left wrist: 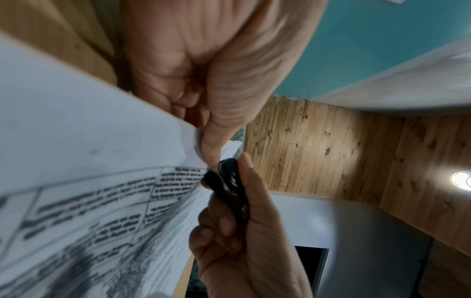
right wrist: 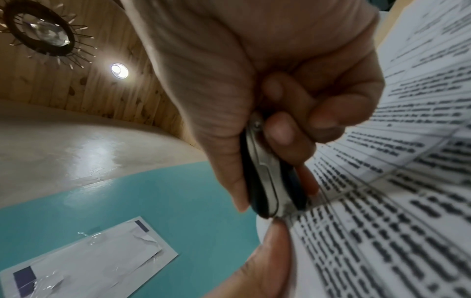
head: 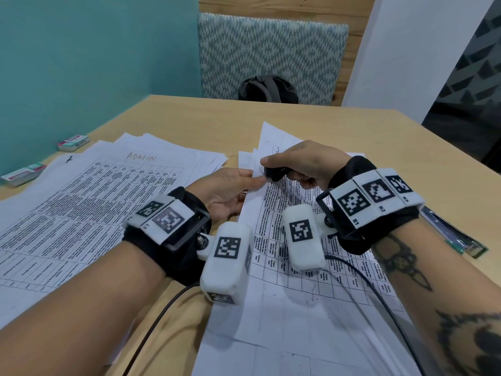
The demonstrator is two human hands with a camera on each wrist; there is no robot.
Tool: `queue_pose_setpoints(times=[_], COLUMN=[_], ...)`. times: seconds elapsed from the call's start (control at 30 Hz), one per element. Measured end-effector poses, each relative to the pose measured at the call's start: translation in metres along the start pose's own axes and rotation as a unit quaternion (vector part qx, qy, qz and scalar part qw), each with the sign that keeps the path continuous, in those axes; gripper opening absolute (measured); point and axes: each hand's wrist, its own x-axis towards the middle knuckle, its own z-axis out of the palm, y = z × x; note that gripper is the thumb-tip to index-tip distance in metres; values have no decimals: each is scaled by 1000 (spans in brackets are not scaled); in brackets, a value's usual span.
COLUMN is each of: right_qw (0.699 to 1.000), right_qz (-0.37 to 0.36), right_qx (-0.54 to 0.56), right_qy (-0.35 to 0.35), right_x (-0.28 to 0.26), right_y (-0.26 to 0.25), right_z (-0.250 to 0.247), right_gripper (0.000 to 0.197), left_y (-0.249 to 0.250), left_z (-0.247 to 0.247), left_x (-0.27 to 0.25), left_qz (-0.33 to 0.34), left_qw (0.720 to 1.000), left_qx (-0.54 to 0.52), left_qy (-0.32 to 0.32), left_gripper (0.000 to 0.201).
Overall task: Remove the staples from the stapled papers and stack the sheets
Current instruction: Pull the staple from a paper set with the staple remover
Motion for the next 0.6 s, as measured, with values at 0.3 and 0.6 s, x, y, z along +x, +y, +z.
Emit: queue_pose_setpoints(times=[0.3, 0.6], right_qw=[1000, 985], right_qz=[10, -36], right_qx=[-27, -155], right_qy=[10, 63], right_x=[1, -14], right_y=[0, -12], right_z=[4, 9], right_gripper=[52, 49], left_y=[0, -1], left_z=[4, 13], left_x=[0, -5], left_qz=[-8, -26], left_qw=[999, 994], left_qx=[-20, -55], left_qy=[33, 94], left_gripper=[14, 17])
